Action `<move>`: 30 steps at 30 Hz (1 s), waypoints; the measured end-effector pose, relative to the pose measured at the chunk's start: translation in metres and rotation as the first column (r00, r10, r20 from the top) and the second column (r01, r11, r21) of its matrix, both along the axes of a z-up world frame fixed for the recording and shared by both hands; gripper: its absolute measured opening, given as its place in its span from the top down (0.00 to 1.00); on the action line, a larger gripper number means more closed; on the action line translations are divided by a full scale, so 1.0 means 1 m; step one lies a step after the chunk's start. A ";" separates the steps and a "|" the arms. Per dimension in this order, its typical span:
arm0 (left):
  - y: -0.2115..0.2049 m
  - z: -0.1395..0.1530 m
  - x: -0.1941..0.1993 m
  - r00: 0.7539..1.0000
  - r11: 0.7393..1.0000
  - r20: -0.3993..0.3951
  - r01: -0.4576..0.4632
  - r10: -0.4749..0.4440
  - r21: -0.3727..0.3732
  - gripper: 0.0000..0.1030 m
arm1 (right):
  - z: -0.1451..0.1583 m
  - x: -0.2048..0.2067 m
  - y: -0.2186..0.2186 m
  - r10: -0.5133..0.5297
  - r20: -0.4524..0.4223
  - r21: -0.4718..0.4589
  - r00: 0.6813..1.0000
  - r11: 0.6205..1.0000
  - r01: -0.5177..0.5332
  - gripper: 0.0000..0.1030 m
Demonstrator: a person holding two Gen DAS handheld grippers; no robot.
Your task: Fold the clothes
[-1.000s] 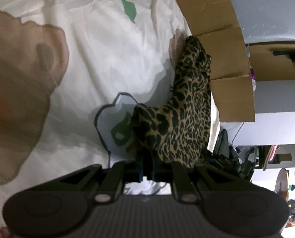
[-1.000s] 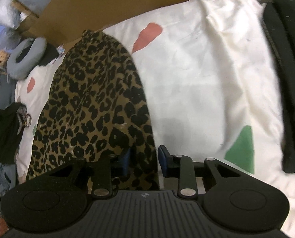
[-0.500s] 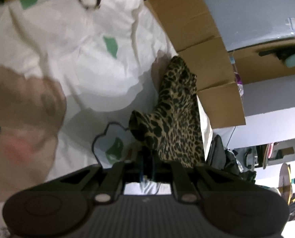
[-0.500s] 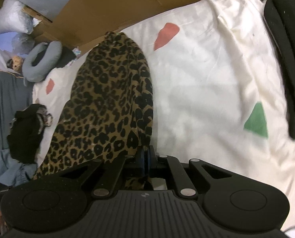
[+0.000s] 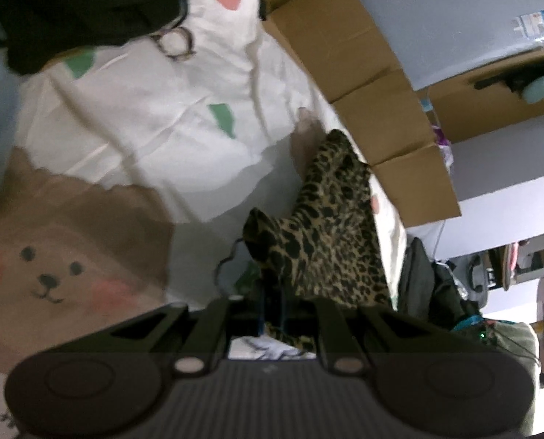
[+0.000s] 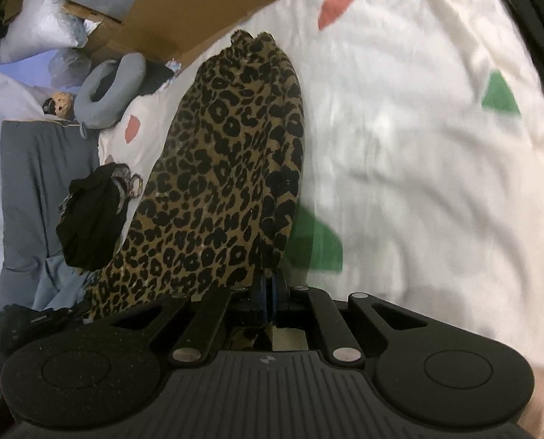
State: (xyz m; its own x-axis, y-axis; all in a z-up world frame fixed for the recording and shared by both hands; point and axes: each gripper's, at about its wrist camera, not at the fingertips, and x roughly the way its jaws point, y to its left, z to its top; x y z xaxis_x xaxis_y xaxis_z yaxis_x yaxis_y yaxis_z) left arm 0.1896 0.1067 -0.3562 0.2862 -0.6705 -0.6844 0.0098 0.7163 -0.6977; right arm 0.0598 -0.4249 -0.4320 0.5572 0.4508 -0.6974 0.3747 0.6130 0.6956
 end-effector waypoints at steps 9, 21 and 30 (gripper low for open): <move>0.006 -0.053 -0.002 0.997 0.999 -0.070 -0.019 0.021 0.035 0.92 | -0.036 -0.003 0.012 0.004 -0.065 -0.012 0.998 1.000 -0.004 0.99; 0.005 -0.068 0.003 0.996 0.999 -0.091 -0.012 0.016 0.046 0.92 | -0.063 -0.004 0.011 -0.011 -0.079 0.094 0.997 0.995 0.019 0.62; 0.004 -0.076 0.005 0.995 0.999 -0.102 -0.011 0.016 0.052 0.92 | -0.086 -0.013 0.008 -0.080 -0.088 0.283 0.993 0.954 0.102 0.64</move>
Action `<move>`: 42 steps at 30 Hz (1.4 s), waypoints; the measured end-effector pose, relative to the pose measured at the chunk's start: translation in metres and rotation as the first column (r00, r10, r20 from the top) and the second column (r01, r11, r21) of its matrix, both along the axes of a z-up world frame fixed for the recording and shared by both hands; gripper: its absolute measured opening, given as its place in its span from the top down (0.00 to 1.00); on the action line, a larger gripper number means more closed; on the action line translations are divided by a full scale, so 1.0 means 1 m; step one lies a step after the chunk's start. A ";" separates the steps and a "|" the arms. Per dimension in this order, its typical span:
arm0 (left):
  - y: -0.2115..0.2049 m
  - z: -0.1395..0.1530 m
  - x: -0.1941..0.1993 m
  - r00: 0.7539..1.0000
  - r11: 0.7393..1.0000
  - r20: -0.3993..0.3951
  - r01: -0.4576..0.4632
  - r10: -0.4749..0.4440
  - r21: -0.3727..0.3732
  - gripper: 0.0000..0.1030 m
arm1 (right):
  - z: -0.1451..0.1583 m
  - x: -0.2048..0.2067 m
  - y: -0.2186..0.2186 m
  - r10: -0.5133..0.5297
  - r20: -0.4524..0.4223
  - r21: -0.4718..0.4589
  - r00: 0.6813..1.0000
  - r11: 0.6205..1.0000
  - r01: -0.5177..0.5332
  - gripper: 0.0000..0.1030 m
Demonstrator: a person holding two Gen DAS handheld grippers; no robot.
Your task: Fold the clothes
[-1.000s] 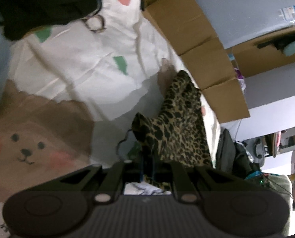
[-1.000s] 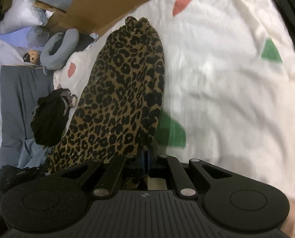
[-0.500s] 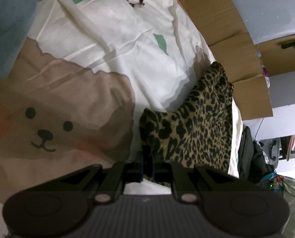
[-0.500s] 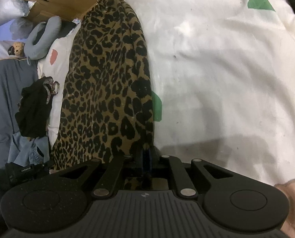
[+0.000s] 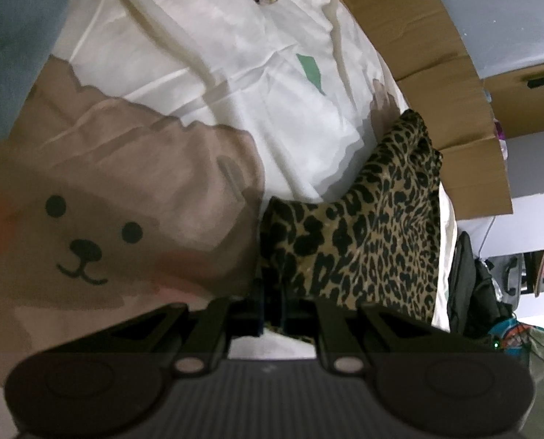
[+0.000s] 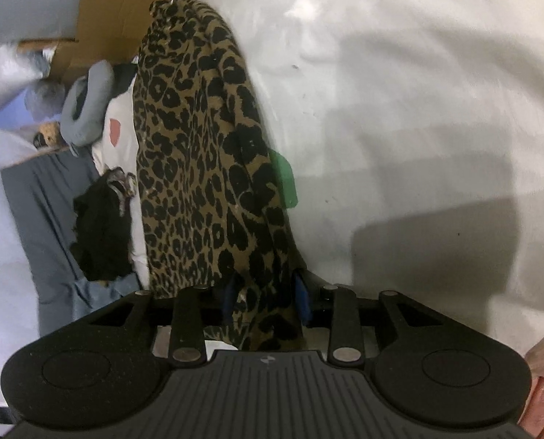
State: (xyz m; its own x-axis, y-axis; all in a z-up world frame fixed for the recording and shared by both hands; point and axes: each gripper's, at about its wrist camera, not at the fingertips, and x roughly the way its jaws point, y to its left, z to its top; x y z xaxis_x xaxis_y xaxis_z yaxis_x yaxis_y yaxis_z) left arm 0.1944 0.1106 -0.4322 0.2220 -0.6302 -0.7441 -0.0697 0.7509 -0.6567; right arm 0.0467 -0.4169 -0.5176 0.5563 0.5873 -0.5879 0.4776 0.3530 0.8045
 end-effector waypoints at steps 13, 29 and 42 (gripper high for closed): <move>0.000 0.012 -0.003 1.000 1.000 -0.002 0.009 -0.009 -0.013 0.92 | 0.020 -0.003 0.015 0.086 0.054 0.004 0.995 0.996 -0.086 0.95; -0.006 0.010 -0.028 0.998 0.999 -0.043 0.047 -0.048 -0.022 0.92 | 0.034 -0.023 0.005 0.139 0.020 -0.024 0.990 0.990 -0.138 0.95; -0.019 -0.008 -0.020 0.994 0.992 -0.019 0.105 -0.104 0.075 0.79 | 0.016 -0.026 0.006 0.146 -0.033 -0.067 0.989 0.987 -0.148 0.95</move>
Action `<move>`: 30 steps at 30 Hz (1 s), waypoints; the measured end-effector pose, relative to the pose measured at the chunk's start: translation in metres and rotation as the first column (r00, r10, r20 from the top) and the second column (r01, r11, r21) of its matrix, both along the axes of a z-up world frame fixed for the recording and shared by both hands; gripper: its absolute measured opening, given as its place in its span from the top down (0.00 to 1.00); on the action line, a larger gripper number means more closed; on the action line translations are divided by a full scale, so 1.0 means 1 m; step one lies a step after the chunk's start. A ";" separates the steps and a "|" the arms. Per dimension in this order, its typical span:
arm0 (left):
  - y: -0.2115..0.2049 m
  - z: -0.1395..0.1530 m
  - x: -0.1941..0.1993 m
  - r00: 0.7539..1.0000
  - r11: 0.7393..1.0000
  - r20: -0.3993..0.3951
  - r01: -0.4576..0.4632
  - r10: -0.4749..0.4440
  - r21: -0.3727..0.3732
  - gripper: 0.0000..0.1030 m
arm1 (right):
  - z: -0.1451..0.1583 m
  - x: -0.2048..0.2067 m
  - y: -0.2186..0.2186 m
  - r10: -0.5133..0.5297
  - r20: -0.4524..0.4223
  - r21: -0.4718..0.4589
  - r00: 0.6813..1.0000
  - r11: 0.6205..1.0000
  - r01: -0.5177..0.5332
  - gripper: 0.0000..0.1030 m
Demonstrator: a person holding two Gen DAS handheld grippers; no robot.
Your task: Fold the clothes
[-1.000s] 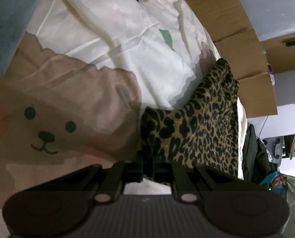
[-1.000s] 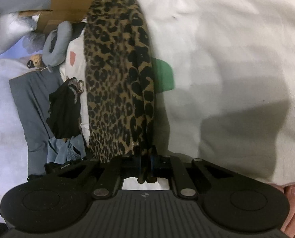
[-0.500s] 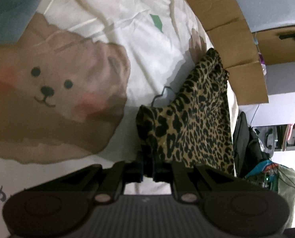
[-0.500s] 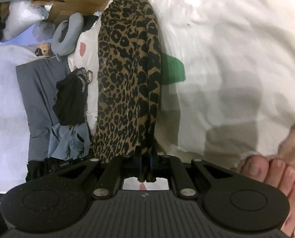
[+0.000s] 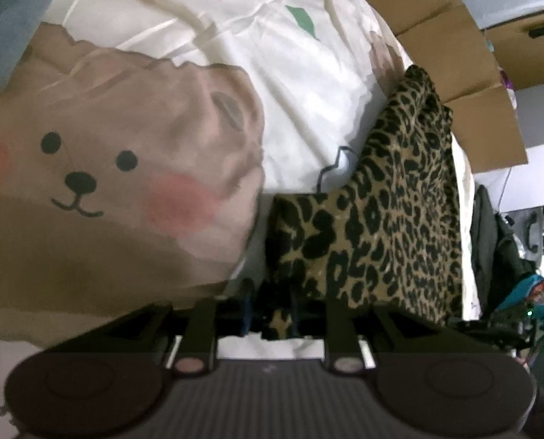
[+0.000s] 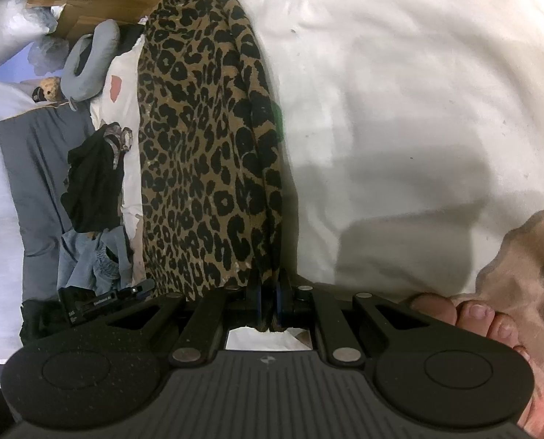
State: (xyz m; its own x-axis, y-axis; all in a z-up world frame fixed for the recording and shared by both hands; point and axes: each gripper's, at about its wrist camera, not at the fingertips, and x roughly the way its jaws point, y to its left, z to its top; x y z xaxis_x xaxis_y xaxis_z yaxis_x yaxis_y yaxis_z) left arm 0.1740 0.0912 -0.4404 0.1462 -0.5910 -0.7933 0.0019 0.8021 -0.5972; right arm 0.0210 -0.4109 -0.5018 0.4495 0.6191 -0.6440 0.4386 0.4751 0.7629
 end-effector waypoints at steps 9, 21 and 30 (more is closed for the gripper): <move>-0.002 -0.012 0.006 1.000 0.996 0.010 0.030 -0.030 -0.085 0.76 | -0.006 0.001 -0.001 0.002 -0.022 0.011 1.000 1.000 -0.002 0.95; -0.020 -0.029 0.016 0.991 0.976 -0.046 0.114 -0.124 -0.186 0.92 | -0.007 0.001 -0.001 -0.003 -0.034 0.006 0.999 1.000 0.004 0.95; -0.010 -0.002 0.005 0.996 0.986 -0.049 0.072 -0.080 -0.149 0.95 | 0.019 0.001 -0.001 0.070 0.026 -0.009 0.997 0.998 -0.069 0.95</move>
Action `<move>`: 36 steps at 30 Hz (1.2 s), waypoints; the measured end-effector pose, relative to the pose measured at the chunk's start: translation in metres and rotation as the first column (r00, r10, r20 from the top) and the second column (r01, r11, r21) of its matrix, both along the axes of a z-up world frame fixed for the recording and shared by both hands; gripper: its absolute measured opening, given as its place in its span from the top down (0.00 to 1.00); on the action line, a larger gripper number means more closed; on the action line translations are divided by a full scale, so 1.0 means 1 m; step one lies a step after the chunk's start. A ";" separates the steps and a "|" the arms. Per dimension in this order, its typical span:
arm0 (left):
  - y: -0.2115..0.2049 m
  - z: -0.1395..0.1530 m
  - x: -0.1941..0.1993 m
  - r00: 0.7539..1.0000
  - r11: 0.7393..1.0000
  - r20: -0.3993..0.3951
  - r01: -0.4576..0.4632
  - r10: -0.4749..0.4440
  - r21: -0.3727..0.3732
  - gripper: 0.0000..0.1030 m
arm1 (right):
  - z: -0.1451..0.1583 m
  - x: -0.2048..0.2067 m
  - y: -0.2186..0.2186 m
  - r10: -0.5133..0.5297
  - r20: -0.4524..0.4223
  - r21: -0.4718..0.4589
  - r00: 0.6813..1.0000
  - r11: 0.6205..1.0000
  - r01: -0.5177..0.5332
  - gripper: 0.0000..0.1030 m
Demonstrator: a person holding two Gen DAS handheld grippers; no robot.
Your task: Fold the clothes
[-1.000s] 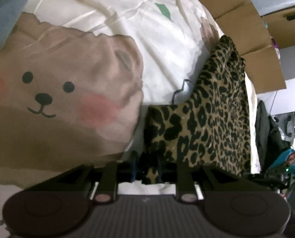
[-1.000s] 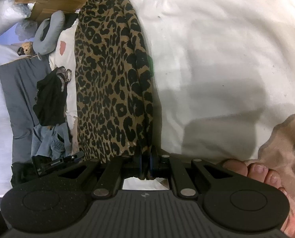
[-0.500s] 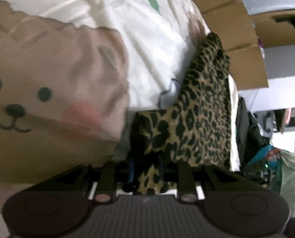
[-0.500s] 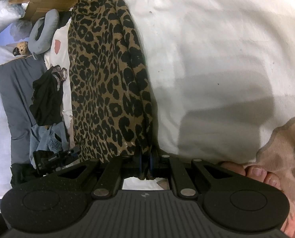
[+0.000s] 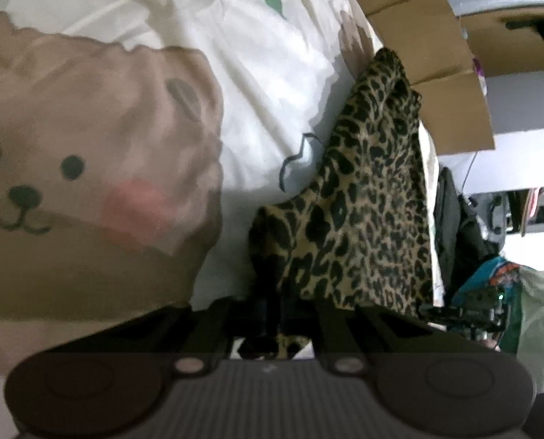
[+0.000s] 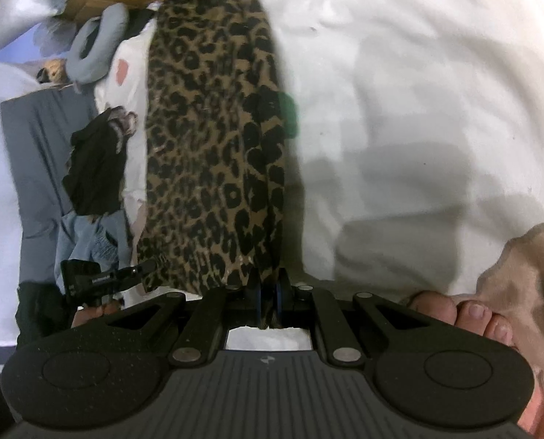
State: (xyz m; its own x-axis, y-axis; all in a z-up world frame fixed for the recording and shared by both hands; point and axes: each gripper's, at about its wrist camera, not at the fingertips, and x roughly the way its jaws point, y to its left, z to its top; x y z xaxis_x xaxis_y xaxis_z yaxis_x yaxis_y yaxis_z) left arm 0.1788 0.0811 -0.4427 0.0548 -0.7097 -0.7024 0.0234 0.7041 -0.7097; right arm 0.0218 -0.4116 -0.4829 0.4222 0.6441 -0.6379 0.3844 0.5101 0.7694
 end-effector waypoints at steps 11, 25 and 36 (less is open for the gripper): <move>0.005 0.035 -0.023 0.999 1.000 -0.038 0.028 -0.028 -0.014 0.96 | 0.023 -0.014 -0.006 0.038 0.026 0.030 0.999 0.999 -0.039 0.95; 0.010 0.042 -0.024 0.999 0.997 0.001 -0.044 0.045 -0.062 0.96 | 0.030 -0.020 -0.008 0.030 0.033 0.045 0.999 0.998 -0.031 0.95; 0.015 0.072 -0.009 0.990 0.988 0.092 -0.097 0.108 -0.118 0.96 | 0.037 -0.006 -0.009 -0.011 0.086 0.064 0.996 0.998 0.005 0.95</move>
